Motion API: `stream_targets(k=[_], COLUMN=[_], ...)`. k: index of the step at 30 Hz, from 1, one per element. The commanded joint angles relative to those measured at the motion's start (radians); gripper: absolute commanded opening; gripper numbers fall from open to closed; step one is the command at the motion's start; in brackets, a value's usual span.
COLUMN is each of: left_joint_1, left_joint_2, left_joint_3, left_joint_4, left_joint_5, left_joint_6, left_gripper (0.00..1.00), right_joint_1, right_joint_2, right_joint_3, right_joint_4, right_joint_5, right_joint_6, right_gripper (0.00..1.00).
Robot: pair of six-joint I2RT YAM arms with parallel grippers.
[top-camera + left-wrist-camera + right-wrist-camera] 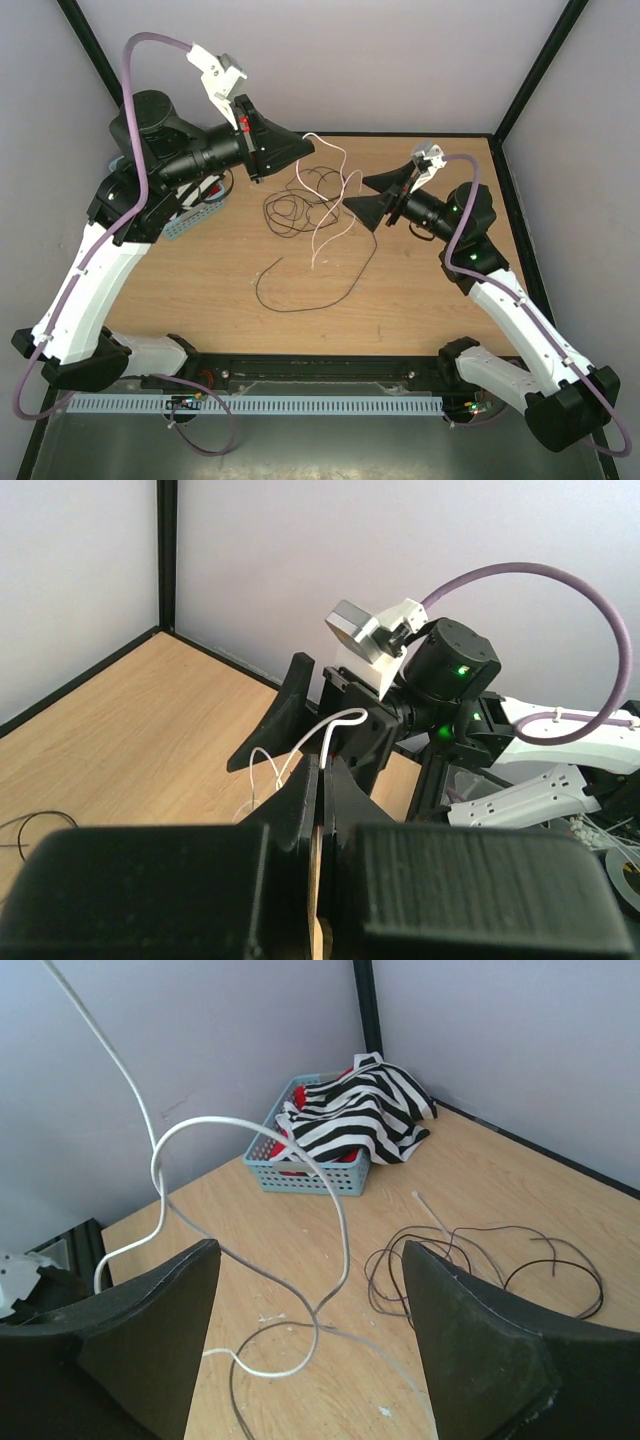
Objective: Zip-tie the wires
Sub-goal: Straighten the cable at the center of the board.
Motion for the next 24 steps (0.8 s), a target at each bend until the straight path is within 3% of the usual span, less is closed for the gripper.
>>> stream_targets(k=[1,13,24], left_joint_1=[0.003,0.003,0.003], left_joint_2=[-0.032,-0.033,-0.038], left_joint_3=[-0.008,-0.016,-0.019], left_joint_4=[0.024,0.024,0.025], left_joint_5=[0.009,0.012,0.002], left_joint_6=[-0.01,-0.007,-0.007], left_gripper=[0.0,0.0,0.0], right_joint_1=[0.0,0.0,0.005], right_joint_2=[0.004,-0.047,-0.028], right_joint_3=[0.041,0.02,-0.045], right_joint_4=[0.066,0.018,0.152], right_joint_5=[0.037,0.087,-0.096], right_joint_6=[-0.018,-0.064,0.037], right_gripper=[0.83,0.85,0.82])
